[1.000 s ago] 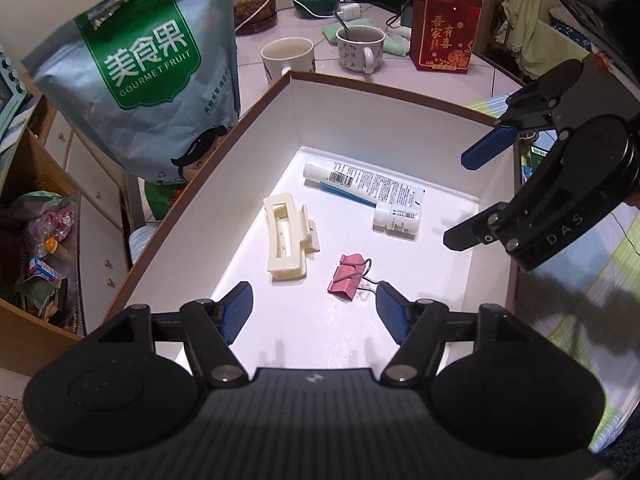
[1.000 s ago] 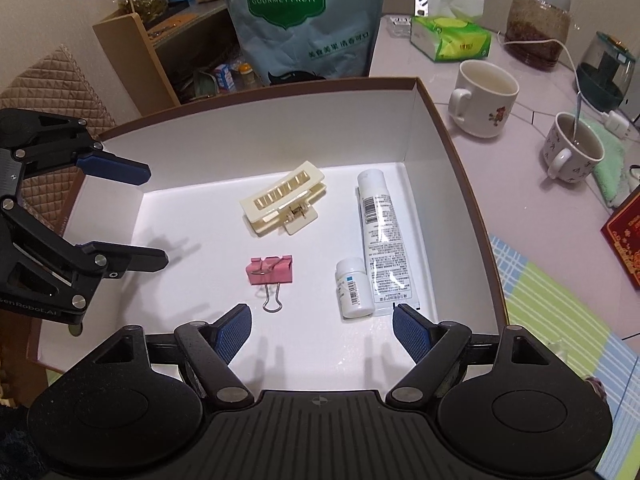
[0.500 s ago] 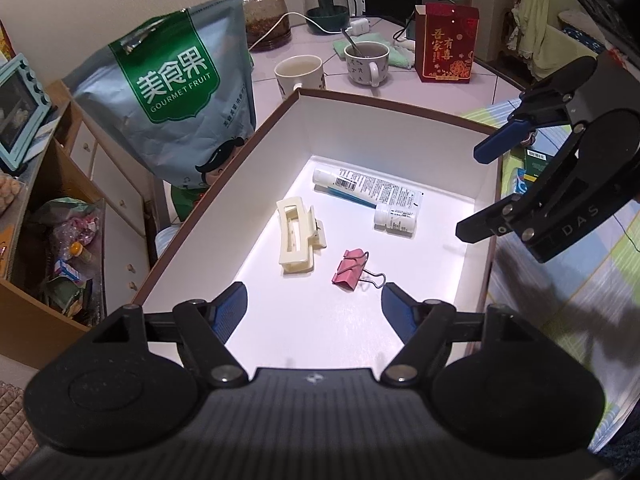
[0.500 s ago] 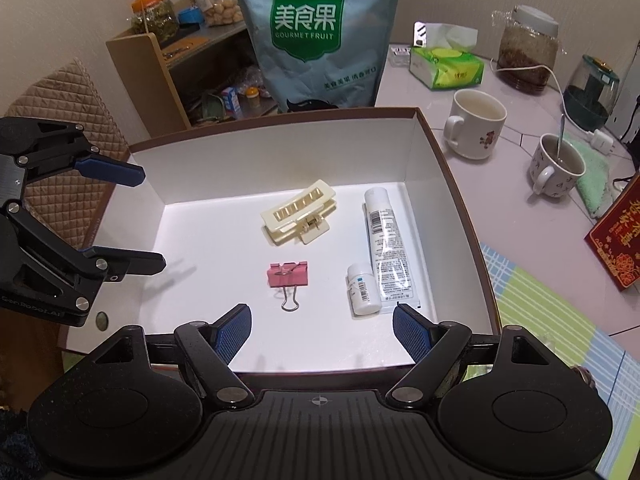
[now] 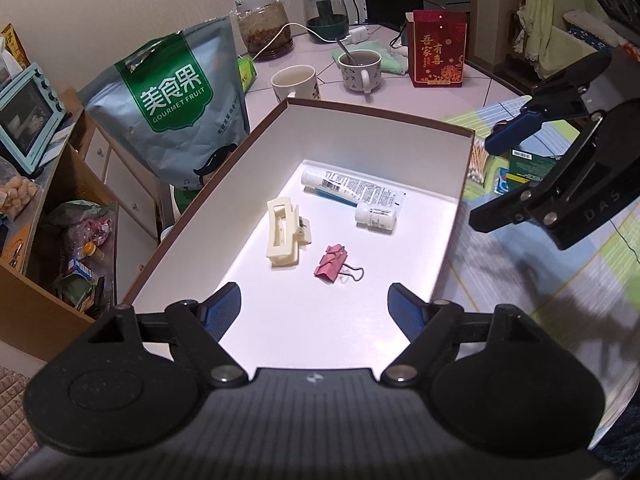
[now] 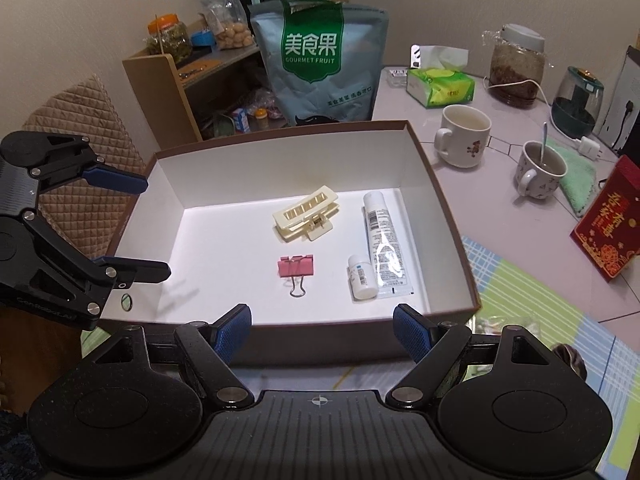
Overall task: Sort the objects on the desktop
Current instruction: 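Withdraw both tools from the box back toward the items on the cloth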
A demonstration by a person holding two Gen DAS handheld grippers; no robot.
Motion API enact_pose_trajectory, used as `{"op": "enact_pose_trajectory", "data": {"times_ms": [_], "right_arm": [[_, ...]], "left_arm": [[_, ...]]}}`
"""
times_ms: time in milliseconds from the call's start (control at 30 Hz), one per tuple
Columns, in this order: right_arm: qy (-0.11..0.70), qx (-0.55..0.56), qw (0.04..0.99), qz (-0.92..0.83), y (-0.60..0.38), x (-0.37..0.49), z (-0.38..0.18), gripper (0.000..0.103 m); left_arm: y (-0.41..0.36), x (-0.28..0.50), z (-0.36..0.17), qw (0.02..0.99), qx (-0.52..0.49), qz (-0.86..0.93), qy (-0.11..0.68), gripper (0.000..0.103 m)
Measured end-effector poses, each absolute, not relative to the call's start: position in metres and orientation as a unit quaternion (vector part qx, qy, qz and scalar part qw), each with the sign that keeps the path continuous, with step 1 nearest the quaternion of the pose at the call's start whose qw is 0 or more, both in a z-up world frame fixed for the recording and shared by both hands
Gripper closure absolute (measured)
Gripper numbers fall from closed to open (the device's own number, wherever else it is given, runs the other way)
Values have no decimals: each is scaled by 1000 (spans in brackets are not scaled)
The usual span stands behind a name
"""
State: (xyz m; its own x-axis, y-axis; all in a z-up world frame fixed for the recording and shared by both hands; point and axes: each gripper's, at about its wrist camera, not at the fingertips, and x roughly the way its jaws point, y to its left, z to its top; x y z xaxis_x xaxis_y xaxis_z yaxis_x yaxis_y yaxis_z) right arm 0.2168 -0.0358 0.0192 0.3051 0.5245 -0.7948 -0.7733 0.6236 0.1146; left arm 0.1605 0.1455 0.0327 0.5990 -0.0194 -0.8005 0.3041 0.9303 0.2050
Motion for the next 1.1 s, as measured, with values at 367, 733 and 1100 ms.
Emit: {"op": "enact_pose_trajectory", "data": {"times_ms": [367, 733, 1100], "right_arm": [[404, -130, 794, 436, -78, 213, 38, 22], [400, -92, 807, 425, -163, 216, 47, 22], [454, -41, 825, 333, -289, 230, 16, 22]], "left_arm": [[111, 141, 43, 884, 153, -61, 437, 24], [62, 123, 48, 896, 140, -72, 415, 23], [-35, 123, 13, 891, 140, -168, 399, 23]]}}
